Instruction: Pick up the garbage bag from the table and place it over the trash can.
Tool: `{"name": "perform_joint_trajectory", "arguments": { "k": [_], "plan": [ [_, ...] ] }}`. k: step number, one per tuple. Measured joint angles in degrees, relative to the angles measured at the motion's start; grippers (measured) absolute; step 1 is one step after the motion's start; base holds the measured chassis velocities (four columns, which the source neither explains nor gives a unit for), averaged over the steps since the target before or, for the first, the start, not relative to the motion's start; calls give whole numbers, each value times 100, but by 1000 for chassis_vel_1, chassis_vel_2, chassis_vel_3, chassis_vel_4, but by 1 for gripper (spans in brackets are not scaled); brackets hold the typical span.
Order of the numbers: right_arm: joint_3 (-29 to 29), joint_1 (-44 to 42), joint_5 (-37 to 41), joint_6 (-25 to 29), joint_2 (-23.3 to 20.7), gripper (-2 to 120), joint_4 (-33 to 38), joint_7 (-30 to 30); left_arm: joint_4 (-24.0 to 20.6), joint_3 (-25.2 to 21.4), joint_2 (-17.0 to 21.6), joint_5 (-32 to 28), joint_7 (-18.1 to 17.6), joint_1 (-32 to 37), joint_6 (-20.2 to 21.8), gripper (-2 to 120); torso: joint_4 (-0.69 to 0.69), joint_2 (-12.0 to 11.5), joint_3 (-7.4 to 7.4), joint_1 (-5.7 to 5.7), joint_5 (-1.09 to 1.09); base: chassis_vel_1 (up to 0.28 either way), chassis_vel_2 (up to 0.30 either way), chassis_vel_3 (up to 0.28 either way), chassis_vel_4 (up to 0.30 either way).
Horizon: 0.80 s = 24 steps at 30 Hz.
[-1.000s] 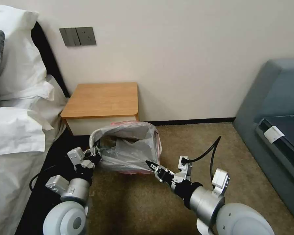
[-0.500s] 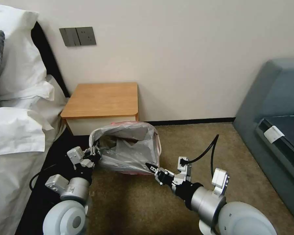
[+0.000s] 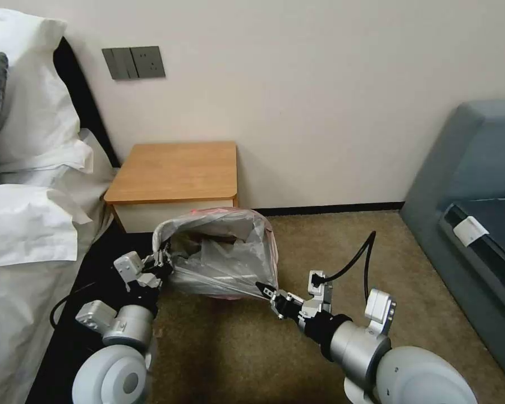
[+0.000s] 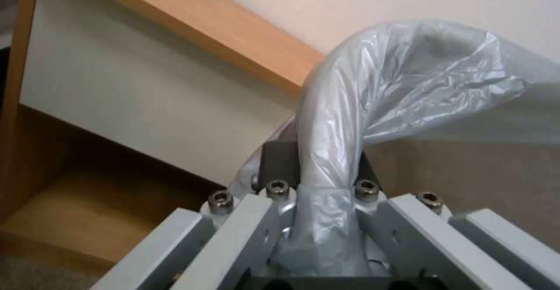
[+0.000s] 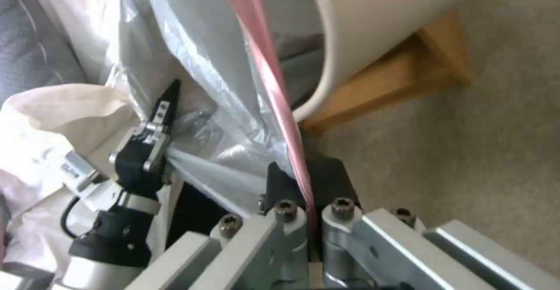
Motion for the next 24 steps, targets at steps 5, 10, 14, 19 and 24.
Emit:
{"name": "perform_joint_trajectory", "arguments": {
  "k": [5, 10, 14, 19, 24],
  "plan": [
    [36, -30, -222, 20, 20, 0, 0, -2, -7, -16, -4, 0, 54, 53, -25, 5, 0, 0, 0, 0, 0, 0, 0, 0, 0],
    [38, -48, -525, 40, 31, 0, 0, -41, -28, -20, -8, -6, 100, 73, -71, 5, 0, 0, 0, 0, 0, 0, 0, 0, 0],
    [37, -47, -790, 41, 44, 1, 0, -68, -30, -36, -7, -10, 130, 88, -89, 5, 0, 0, 0, 0, 0, 0, 0, 0, 0],
    [36, -59, -1067, 101, 58, 22, 0, -73, -30, -67, -5, -9, 211, 152, -126, 5, 0, 0, 0, 0, -1, 0, 0, 0, 0],
    [30, -57, -1213, 163, 86, 36, 0, -96, -39, -65, -3, -5, 247, 170, -134, 5, 0, 0, 0, 0, -1, 0, 0, 0, 0]
  ]
}}
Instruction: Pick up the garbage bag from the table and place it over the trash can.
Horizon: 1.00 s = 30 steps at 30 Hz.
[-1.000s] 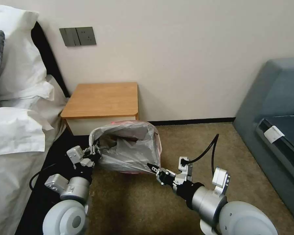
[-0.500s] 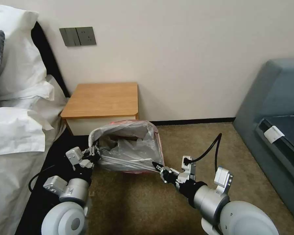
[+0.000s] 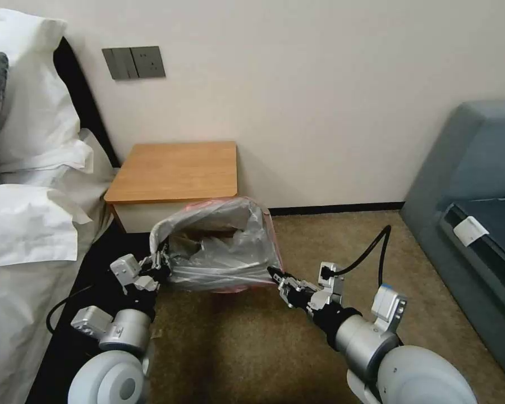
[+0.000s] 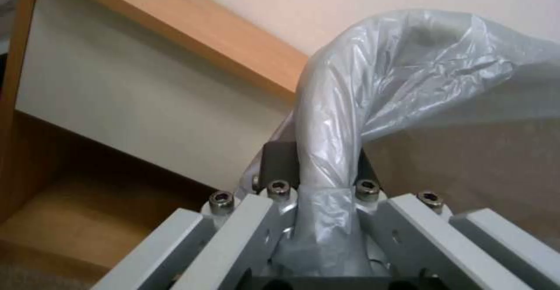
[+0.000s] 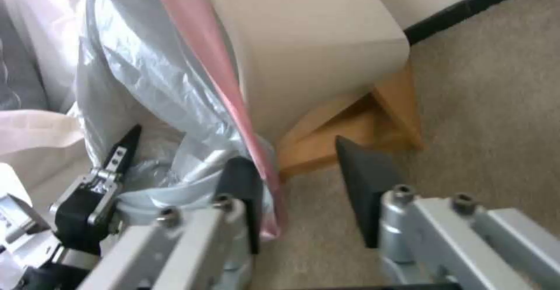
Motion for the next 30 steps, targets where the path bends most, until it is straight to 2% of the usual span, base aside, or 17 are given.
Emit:
{"name": "perform_joint_trajectory", "arguments": {
  "k": [3, 5, 6, 8, 10, 11, 14, 19, 30],
  "plan": [
    [2, 38, -171, 89, 49, 52, 0, -25, -9, 8, -4, 2, 28, 15, -4, 5, 0, 0, 0, 0, 0, 0, 0, 0, 0],
    [5, 42, -180, 96, 51, 54, 0, -25, -11, 8, -4, 2, 33, 20, -4, 5, 0, 0, 0, 0, 0, 0, 0, 0, 0],
    [21, 51, -208, 114, 55, 62, 0, -20, -14, 9, -4, 2, 40, 35, -6, 4, 0, 0, 0, 0, 0, 0, 0, 0, 0],
    [26, 51, -229, 126, 55, 65, 0, -19, -19, 8, -3, 3, 42, 42, -7, 4, 0, 0, 0, 0, 1, 0, 0, 0, 0],
    [32, 63, -301, 163, 48, 78, -24, -18, -42, 8, -2, 2, 55, 57, -8, 4, 0, 0, 0, 0, 0, 0, 0, 0, 0],
    [32, 63, -301, 163, 48, 78, -24, -18, -42, 8, -2, 2, 55, 57, -8, 4, 0, 0, 0, 0, 0, 0, 0, 0, 0],
    [32, 76, -409, 185, 40, 92, -87, -22, -44, -4, -1, 4, 60, 64, -16, 4, 0, 0, 0, 0, 0, 0, 0, 0, 0],
    [25, 43, -492, 185, 36, 100, -142, -18, -38, -27, 7, 8, 60, 86, -33, 4, 0, 0, 0, 0, 1, 0, 0, 0, 0],
    [36, 43, -714, 283, 61, 100, -375, 33, -86, -55, 45, 19, 173, 236, -61, 4, 0, 0, 0, 0, 1, 0, 0, 0, 0]
  ]
}}
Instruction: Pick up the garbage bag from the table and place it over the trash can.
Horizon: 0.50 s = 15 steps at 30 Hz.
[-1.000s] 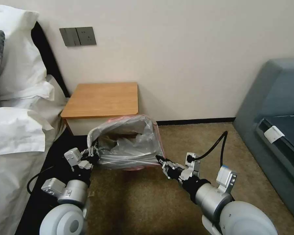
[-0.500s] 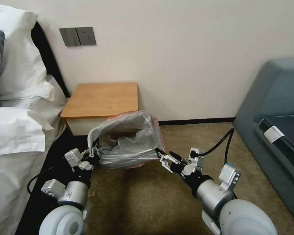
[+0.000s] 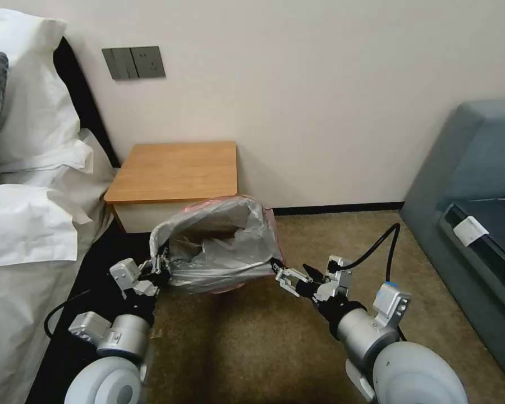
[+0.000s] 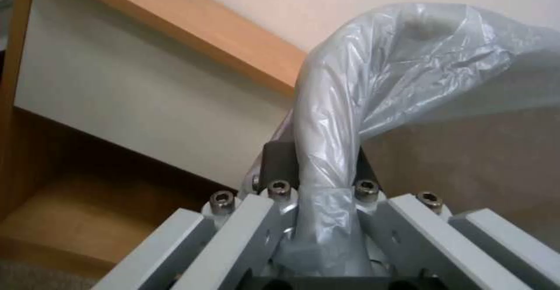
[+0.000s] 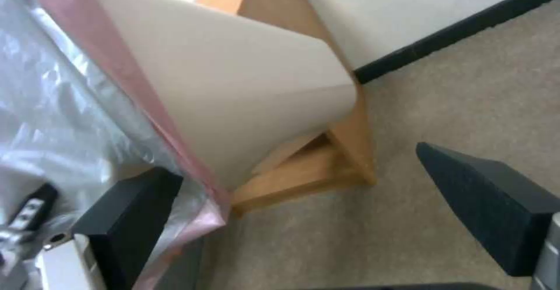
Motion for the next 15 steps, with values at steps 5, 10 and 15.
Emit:
{"name": "perform_joint_trajectory", "arguments": {
  "k": [5, 10, 15],
  "plan": [
    [40, 44, -95, 59, 55, 100, -136, -8, -48, -13, 19, -6, 58, 85, -5, 4, 0, 0, 0, 0, 0, 0, 0, 0, 0],
    [70, 94, -147, 73, 65, 100, -238, -57, -68, -25, 22, -20, 89, 154, -11, 4, 0, 0, 0, 0, 0, 0, 0, 0, 0],
    [86, 170, -233, 91, 90, 100, -454, -186, -112, -16, 13, -31, 151, 243, -12, 4, 0, 0, 0, 0, 0, 0, 0, 0, 0]
  ]
}}
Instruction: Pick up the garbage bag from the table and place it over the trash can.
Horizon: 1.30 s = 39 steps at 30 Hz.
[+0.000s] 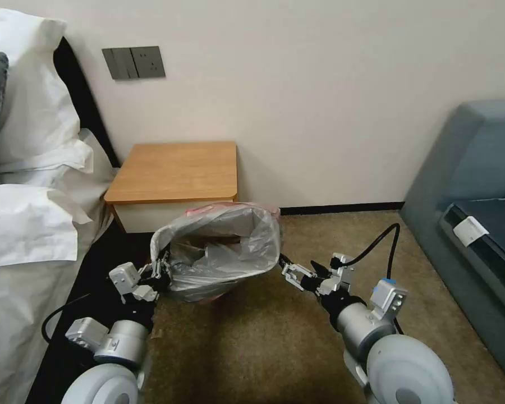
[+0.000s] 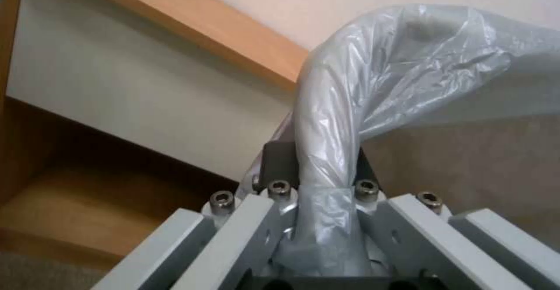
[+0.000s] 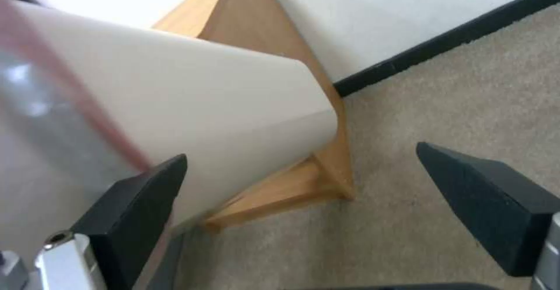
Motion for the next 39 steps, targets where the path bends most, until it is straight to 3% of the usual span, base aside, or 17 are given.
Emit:
{"name": "perform_joint_trajectory", "arguments": {
  "k": [7, 11, 13, 14, 17, 18, 21, 25, 28, 39],
  "plan": [
    [142, -67, -291, 110, 27, 100, -374, -380, -67, -17, 11, -312, -3, 69, 112, 4, 0, 0, 0, 0, 1, 0, 0, 0, 0],
    [541, -307, -336, 382, 48, 100, -398, -1101, -96, -49, 44, -863, -157, 32, 401, 4, 0, 0, 0, 0, 0, 0, 0, 0, 0],
    [922, -449, -277, 581, 89, 100, -402, -1747, -88, -76, 89, -1220, -215, 0, 595, 4, 0, 0, 0, 0, 1, 0, 0, 0, 0],
    [922, -449, -277, 581, 89, 100, -402, -1747, -88, -76, 89, -1220, -215, 0, 595, 4, 0, 0, 0, 0, 1, 0, 0, 0, 0],
    [1642, -525, 1044, 694, 197, 100, -188, -2081, 83, -106, 193, -1520, -357, -116, 770, 4, -1, 0, 0, 0, 0, 0, 0, 0, 0],
    [1642, -525, 1044, 694, 197, 100, -188, -2081, 83, -106, 193, -1520, -357, -116, 770, 4, -1, 0, 0, 0, 0, 0, 0, 0, 0],
    [1990, -459, 2361, 679, 272, 100, 108, -2130, 94, -102, 241, -1754, -496, -172, 939, 4, 0, 0, 0, 0, 0, 0, 0, 0, 0],
    [1966, -419, 2661, 596, 247, 100, 180, -2401, 58, -69, 241, -1861, -614, -197, 1064, 4, 0, 0, 0, 0, 0, 0, 0, 0, 0],
    [1608, -311, 2461, 438, 309, 100, 37, -2972, -16, -4, 211, -2006, -748, -232, 1253, 4, 0, 0, 0, 0, 0, 0, 0, 0, 0],
    [1249, -74, 2274, 390, 740, 100, -469, -3235, -178, -18, 219, -2244, -846, -218, 1484, 4, 0, 0, 0, 0, 0, 0, 0, 0, 0]
  ]
}}
